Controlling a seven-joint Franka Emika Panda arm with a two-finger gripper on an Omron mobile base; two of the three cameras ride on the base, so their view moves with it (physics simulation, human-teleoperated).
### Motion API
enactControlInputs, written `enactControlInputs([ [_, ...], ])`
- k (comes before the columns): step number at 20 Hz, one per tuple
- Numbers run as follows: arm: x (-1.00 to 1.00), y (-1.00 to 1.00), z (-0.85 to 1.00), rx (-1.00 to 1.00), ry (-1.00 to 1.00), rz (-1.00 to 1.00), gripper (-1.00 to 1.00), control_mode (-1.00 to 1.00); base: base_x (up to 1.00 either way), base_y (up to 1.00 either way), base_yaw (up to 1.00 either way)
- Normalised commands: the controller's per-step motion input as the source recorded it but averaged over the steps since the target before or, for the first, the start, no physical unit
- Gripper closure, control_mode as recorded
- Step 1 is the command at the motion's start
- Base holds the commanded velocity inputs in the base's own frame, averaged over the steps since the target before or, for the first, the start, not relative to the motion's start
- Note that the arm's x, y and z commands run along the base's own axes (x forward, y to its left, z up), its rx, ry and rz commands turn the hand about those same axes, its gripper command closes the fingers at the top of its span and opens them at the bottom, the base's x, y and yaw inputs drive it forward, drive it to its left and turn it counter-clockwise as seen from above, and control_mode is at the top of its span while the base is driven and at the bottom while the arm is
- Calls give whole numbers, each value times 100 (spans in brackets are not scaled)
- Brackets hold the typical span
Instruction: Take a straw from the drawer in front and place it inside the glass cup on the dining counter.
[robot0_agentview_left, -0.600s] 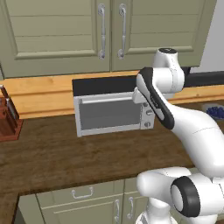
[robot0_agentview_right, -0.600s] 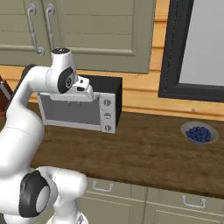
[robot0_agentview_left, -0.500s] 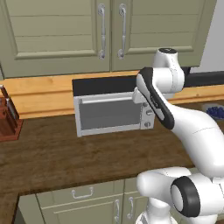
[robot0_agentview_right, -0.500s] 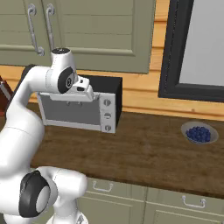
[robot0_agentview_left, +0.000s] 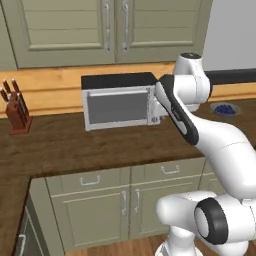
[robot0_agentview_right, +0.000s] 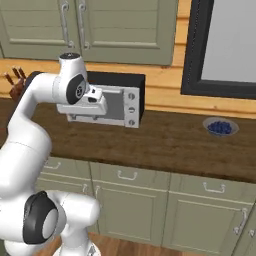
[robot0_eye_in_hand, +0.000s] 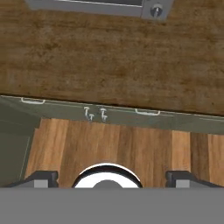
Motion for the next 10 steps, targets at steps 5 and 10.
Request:
enactControlInputs([
  [5, 0, 0, 0, 0, 0, 0, -100, 100, -21, -77, 45],
  [10, 0, 0, 0, 0, 0, 0, -100, 100, -4, -83, 61],
])
